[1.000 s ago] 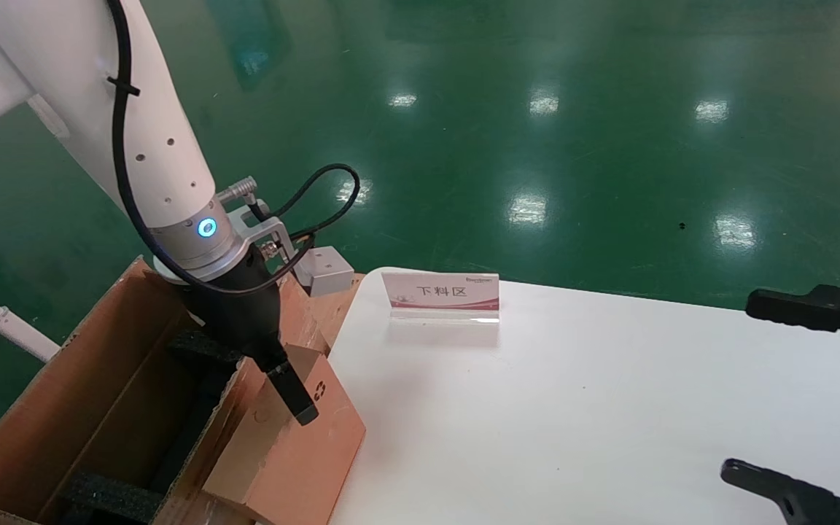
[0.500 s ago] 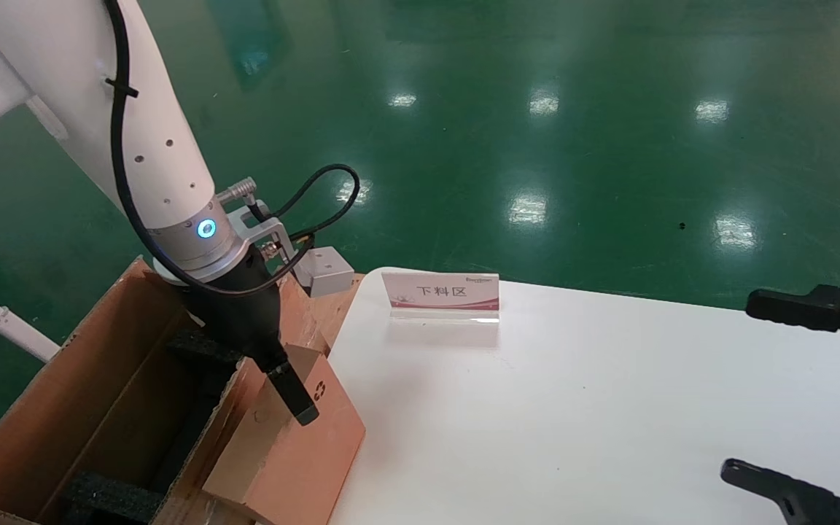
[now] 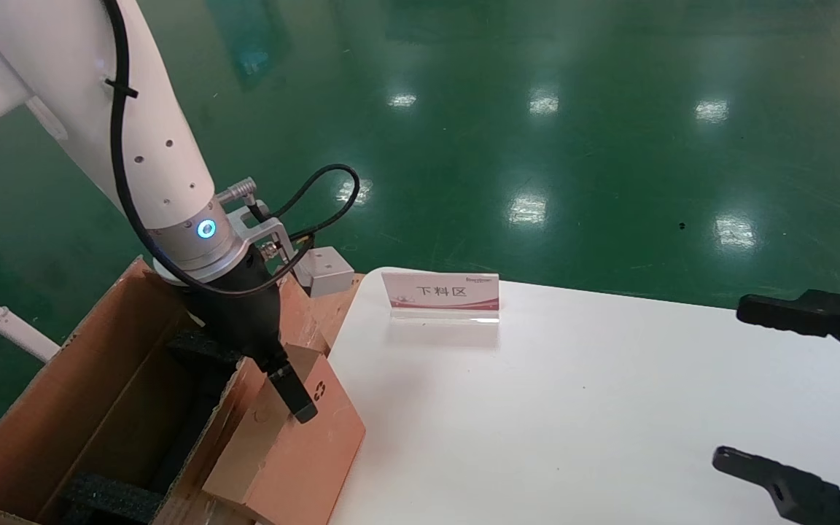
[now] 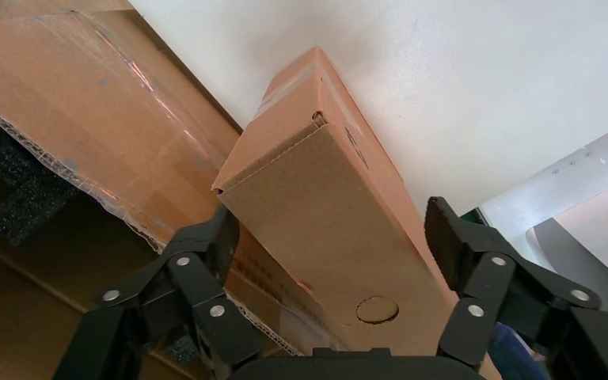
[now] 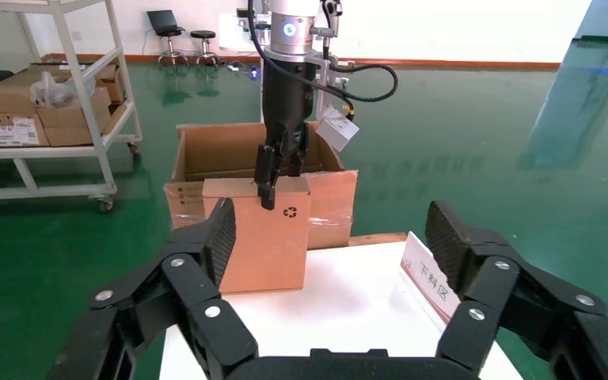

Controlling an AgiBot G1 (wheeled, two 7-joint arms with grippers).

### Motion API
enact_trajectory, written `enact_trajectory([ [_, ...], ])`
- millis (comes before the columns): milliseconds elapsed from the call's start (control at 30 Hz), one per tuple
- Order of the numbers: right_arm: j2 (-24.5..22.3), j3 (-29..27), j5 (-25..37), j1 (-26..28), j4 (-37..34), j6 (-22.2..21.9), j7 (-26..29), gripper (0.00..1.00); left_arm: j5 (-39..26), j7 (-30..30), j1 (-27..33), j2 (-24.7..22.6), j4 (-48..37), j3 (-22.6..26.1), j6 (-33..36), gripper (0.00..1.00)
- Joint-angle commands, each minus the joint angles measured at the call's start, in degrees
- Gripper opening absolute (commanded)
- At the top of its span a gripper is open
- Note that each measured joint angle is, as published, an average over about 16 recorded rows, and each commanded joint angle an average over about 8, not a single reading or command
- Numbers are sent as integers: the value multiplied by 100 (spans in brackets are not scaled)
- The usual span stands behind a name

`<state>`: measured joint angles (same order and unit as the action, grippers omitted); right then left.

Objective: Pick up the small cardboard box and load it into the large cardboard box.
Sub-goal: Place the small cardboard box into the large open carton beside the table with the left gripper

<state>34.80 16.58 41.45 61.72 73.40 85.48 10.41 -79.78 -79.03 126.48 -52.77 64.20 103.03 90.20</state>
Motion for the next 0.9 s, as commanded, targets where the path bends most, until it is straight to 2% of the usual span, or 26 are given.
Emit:
enact_trajectory([
  [33, 0, 0, 0, 0, 0, 0, 0, 0, -1, 0, -1, 1, 1, 0, 0, 0],
  [667, 0, 0, 1, 0, -1, 0, 0, 0, -23, -4, 20, -5, 6, 5, -26, 0],
  [900, 0, 2, 0, 2, -3, 1, -2, 0, -220, 123, 529, -82, -151, -96, -169, 0],
])
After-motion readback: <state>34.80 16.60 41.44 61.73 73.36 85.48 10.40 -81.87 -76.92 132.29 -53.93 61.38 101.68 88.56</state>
